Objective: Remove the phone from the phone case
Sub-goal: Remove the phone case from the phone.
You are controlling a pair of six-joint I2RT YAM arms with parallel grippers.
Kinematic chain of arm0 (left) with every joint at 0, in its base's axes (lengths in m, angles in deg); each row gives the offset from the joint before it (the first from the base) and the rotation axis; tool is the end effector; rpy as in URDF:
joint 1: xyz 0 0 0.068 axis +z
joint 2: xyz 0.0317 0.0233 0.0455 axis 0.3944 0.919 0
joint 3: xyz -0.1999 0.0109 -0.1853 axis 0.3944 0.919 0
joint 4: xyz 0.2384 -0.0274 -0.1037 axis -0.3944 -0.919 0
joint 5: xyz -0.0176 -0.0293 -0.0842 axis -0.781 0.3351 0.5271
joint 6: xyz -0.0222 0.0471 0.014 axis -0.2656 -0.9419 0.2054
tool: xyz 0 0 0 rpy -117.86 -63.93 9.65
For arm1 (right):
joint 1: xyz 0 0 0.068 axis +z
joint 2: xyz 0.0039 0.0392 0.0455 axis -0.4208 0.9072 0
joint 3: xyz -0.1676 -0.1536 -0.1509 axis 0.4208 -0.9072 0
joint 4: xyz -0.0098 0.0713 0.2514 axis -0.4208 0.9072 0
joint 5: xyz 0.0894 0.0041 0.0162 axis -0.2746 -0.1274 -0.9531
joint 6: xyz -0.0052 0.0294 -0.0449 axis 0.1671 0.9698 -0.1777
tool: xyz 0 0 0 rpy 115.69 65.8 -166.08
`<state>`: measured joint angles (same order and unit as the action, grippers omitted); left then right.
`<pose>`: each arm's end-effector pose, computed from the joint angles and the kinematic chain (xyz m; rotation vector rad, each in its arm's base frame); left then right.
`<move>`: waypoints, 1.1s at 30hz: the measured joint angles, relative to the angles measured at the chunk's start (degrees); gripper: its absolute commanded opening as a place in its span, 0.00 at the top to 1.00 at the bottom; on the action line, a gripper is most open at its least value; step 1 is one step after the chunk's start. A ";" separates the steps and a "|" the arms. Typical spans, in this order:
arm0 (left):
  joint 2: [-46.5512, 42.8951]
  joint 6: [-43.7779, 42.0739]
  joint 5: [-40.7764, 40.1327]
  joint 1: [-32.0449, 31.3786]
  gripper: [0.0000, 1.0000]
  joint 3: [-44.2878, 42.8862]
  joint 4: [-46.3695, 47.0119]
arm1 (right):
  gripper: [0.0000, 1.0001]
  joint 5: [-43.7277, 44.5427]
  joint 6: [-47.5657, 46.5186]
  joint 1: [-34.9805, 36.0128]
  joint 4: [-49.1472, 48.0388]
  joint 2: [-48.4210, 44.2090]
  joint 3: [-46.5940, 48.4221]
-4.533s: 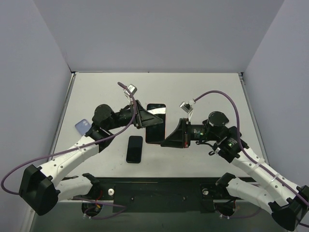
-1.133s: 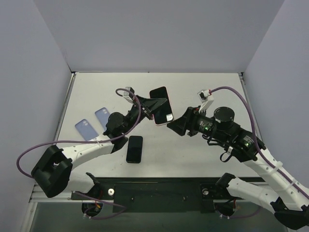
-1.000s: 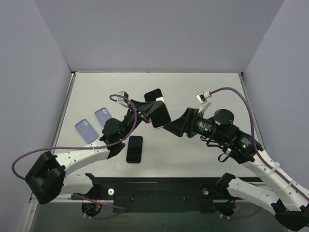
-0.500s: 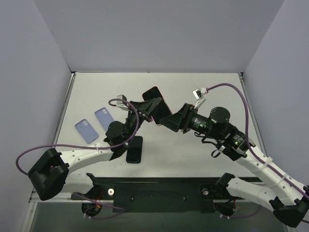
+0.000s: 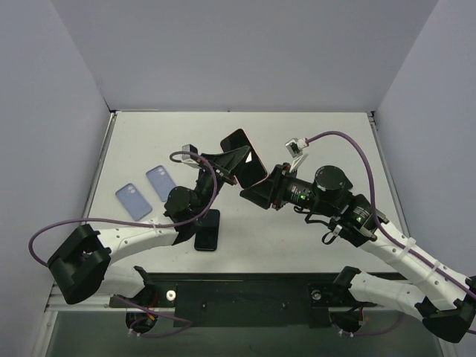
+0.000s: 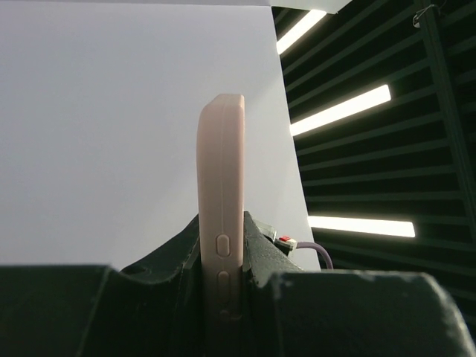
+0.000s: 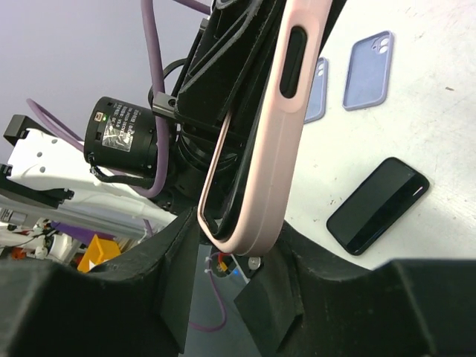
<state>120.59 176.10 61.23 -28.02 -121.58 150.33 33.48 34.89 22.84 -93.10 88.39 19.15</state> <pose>0.1837 -0.2143 0.3233 -0.7673 1.1137 -2.1193 0.1336 0.1656 0.4069 -0.4052 1.6202 1.5034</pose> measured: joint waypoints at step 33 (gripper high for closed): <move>-0.11 5.99 5.44 0.02 1.00 -3.78 -1.92 | 1.00 6.16 -10.01 5.03 -2.40 -0.85 2.12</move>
<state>120.48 182.08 66.67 -28.00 -125.37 148.40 39.65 24.88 27.87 -95.50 87.54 21.27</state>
